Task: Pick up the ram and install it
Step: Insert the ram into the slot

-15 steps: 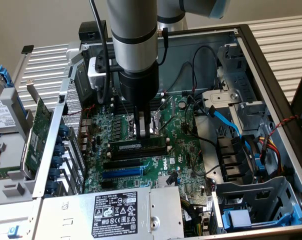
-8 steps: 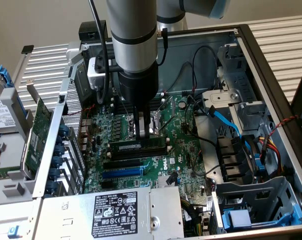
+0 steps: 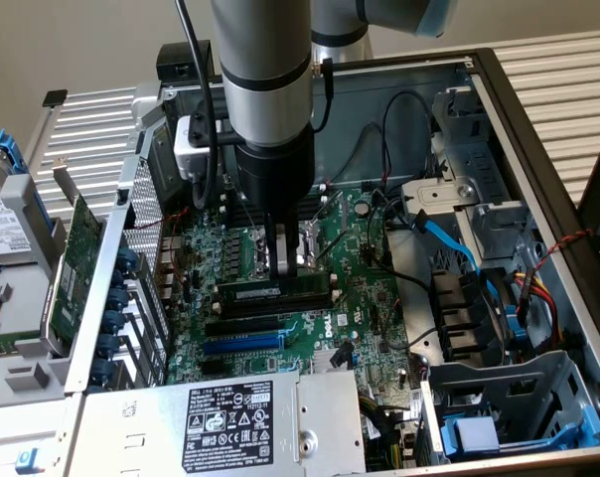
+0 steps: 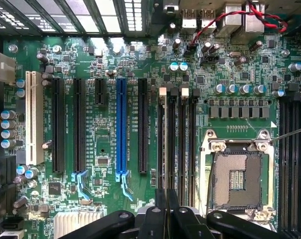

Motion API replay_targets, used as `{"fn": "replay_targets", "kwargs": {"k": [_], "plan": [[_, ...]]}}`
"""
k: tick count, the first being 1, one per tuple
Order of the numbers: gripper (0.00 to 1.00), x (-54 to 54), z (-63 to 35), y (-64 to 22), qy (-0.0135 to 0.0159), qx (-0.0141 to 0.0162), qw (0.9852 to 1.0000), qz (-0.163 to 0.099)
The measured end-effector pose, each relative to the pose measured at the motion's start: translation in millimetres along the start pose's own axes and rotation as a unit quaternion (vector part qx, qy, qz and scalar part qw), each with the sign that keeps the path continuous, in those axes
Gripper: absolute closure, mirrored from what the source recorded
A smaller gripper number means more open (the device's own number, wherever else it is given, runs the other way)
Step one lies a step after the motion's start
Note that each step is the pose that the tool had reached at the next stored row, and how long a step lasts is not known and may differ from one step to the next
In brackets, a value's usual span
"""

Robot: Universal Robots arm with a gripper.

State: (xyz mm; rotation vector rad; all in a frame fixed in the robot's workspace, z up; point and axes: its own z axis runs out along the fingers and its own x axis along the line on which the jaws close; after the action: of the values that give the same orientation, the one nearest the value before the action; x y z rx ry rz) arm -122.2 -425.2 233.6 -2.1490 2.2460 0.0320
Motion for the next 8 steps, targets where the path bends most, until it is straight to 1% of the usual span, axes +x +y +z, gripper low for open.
{"fn": "replay_targets", "kwargs": {"k": [8], "plan": [[0.88, 0.0, 0.6, -0.5, 0.0, 0.0, 1.0, 0.0]]}}
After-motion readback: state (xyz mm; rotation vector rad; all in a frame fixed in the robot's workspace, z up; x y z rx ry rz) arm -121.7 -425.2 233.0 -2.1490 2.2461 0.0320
